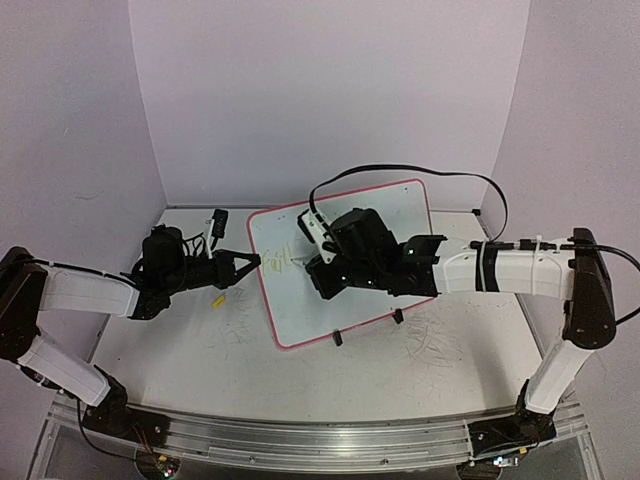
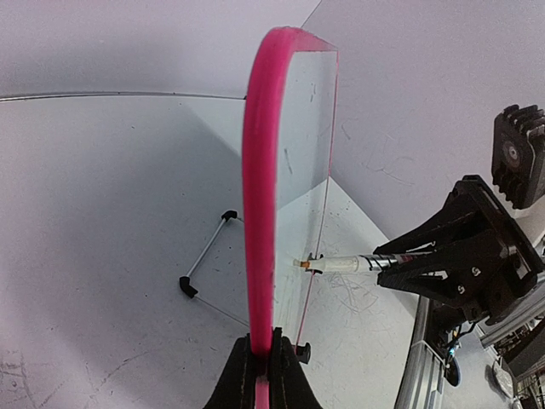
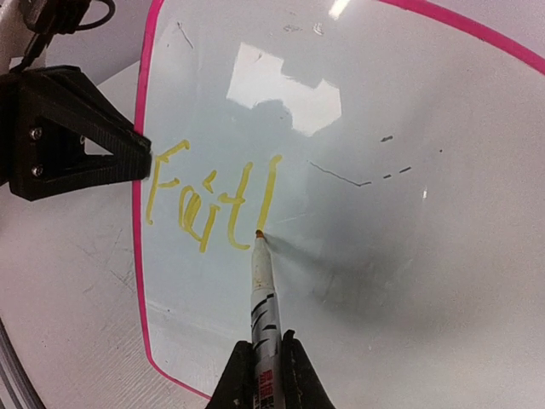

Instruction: Write a sentence on the whiteboard

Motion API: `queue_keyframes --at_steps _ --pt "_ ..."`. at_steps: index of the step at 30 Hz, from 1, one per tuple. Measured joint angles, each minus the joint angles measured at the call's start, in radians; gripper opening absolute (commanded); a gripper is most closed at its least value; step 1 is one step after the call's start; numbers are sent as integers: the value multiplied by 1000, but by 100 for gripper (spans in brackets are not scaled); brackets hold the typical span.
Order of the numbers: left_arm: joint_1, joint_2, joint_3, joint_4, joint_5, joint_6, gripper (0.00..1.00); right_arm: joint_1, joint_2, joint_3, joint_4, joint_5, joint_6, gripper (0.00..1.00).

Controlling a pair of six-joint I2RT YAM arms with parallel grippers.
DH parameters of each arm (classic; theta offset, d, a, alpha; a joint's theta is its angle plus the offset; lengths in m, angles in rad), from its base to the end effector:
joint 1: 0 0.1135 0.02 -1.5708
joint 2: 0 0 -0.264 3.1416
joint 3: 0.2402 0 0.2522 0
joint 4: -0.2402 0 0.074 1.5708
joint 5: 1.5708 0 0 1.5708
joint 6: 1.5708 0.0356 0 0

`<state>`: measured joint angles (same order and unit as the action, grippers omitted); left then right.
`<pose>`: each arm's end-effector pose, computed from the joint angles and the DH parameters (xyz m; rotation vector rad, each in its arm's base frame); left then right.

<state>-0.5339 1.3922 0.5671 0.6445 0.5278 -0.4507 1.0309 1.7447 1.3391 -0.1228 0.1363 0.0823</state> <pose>0.2374 -0.1612 0.2152 0.4889 1.8142 -1.1590 0.2143 0.3482 0.2769 -0.9012 1.9388 0.5242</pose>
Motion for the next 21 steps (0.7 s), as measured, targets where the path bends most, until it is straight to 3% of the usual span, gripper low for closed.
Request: queue_keyframes --at_steps 21 --pt "0 0 0 0 1 0 0 2 -4 -14 -14 -17 17 0"
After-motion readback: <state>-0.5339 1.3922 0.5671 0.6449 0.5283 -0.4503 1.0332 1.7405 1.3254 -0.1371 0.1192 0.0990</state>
